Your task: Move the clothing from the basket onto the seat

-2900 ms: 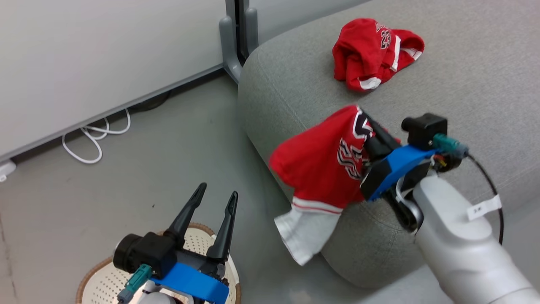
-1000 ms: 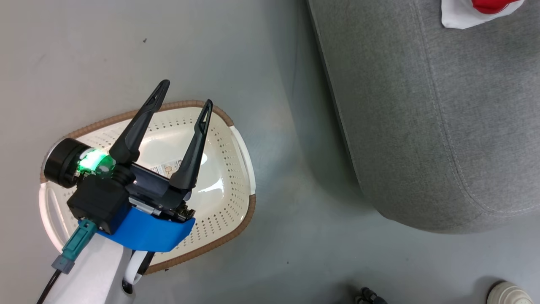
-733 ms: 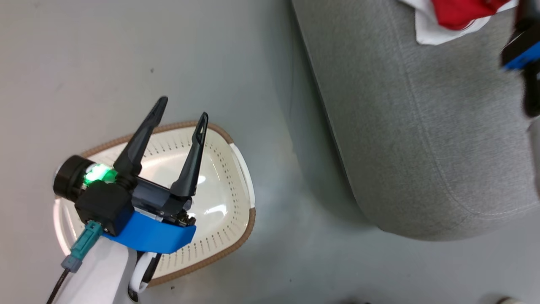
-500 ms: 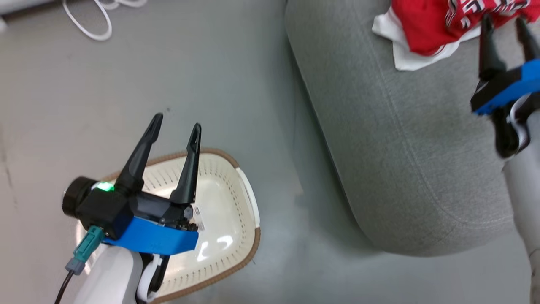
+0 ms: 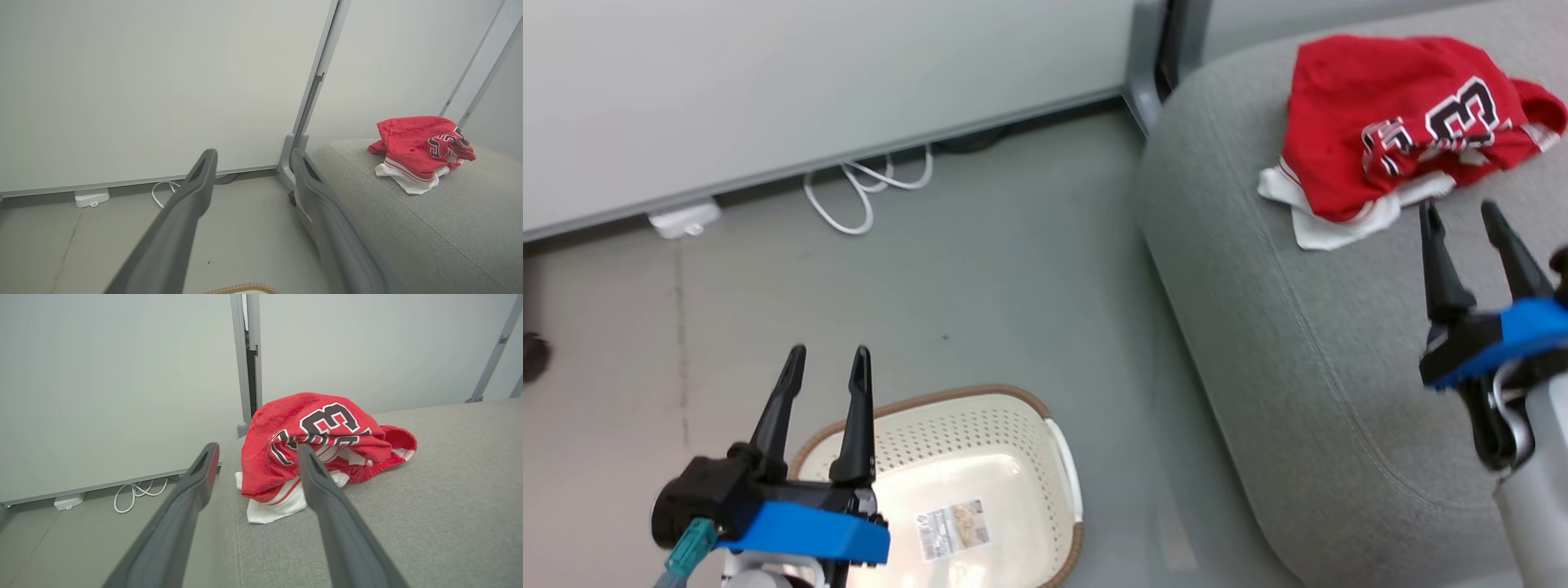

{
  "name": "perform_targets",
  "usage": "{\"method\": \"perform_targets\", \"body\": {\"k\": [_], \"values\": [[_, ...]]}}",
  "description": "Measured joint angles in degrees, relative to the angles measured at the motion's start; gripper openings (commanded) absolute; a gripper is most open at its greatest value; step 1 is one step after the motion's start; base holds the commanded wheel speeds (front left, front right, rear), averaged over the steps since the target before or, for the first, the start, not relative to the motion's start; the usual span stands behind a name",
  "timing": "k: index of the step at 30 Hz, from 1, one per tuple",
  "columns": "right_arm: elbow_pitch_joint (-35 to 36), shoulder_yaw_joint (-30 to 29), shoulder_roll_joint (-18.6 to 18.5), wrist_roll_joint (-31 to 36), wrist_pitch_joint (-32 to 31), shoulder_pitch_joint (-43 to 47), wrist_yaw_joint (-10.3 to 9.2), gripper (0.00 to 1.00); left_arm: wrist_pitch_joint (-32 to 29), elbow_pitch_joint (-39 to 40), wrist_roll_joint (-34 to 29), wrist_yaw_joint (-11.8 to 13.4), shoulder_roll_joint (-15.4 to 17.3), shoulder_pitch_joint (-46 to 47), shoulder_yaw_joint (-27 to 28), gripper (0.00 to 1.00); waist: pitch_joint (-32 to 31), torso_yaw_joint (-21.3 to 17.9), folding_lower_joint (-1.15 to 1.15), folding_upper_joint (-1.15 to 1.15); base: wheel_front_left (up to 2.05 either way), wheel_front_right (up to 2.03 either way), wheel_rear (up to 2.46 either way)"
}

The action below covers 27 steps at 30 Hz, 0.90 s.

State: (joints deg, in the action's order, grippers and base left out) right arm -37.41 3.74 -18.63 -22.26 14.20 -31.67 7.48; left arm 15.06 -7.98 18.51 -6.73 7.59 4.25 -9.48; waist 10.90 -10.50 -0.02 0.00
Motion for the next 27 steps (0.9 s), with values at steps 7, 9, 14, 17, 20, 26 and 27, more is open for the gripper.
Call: {"method": "perform_targets", "body": {"k": [7,9,14,17,20,26,27], "values": [[10.18,-7.23,5.95,6.26,-1.62,13.65,0.00,1.00,0.00,-2.91,-0.47,-0.37,-1.18,-3.54,2.04,1.00,-4.79,5.27,0.00,0.00,0.00,0.00,0.00],[13.14,-8.51,8.34,8.25,-2.81,16.98,0.00,1.00,0.00,-3.68,-0.73,-0.38,-1.51,-4.25,2.70,1.00,-5.99,6.76,0.01,0.00,0.00,0.00,0.00],[19.53,-9.43,12.57,12.16,-5.03,24.13,0.00,1.00,0.00,-5.90,-1.29,-0.41,-2.03,-5.63,3.97,1.00,-8.89,10.25,0.01,0.00,0.00,0.00,0.00],[22.37,-8.72,13.85,13.14,-5.95,27.59,0.00,1.00,0.01,-7.02,-1.53,-0.46,-2.21,-5.72,4.74,1.00,-10.20,12.32,0.01,0.00,0.00,0.00,0.00],[24.09,-7.98,14.57,13.65,-6.61,29.81,0.00,1.00,0.01,-8.25,-1.64,-0.47,-2.32,-5.65,5.00,1.00,-11.10,14.23,0.01,0.00,0.00,0.00,0.00],[25.80,-7.31,15.25,13.74,-7.56,32.06,0.00,1.00,0.01,-10.56,-1.68,-0.48,-2.10,-5.03,4.35,1.00,-12.30,16.36,0.02,0.00,0.00,0.00,0.00],[25.88,-7.17,15.36,13.74,-7.65,32.17,0.00,1.00,0.00,-10.76,-1.68,-0.48,-2.03,-4.97,4.26,1.00,-12.37,16.44,0.02,0.00,0.00,0.00,0.00]]}}
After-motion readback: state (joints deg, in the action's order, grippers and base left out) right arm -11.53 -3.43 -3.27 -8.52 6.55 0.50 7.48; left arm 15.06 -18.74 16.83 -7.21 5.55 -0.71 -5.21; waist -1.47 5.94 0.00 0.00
